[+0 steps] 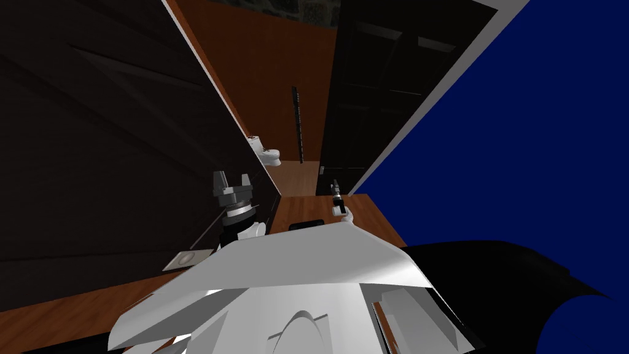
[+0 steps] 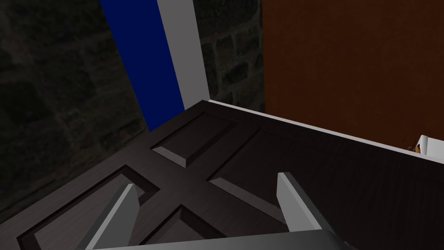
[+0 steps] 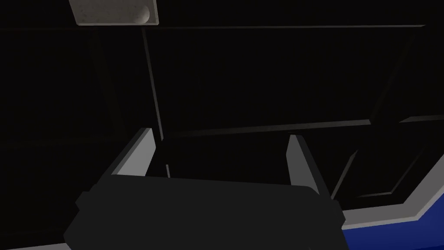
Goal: Pull the door open
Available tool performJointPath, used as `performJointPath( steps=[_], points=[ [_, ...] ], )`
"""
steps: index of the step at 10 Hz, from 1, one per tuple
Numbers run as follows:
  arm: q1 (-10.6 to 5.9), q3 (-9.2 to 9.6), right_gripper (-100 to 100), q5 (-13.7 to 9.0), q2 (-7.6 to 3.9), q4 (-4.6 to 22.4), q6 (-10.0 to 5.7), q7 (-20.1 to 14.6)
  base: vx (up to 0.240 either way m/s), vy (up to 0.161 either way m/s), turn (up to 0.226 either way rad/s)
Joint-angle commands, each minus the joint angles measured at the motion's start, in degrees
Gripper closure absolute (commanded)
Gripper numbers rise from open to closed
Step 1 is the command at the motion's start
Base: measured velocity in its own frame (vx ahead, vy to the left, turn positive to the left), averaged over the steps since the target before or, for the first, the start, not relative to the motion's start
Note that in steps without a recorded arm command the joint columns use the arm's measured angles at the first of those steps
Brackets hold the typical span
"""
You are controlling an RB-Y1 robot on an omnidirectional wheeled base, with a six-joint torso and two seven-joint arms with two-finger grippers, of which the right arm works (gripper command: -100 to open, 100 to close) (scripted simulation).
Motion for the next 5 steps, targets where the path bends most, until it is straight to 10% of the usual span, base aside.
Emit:
performJointPath(
  steps=[1,5],
  points=[
    [-0.92,-0.19,-100,-0.16,-0.18,2.60,-0.71,-0.10,0.095,-0.001,0.035],
    [-3.08,-0.62,-100,-0.50,-0.40,8.47,-2.22,-0.19,0.092,0.008,0.027]
  ],
)
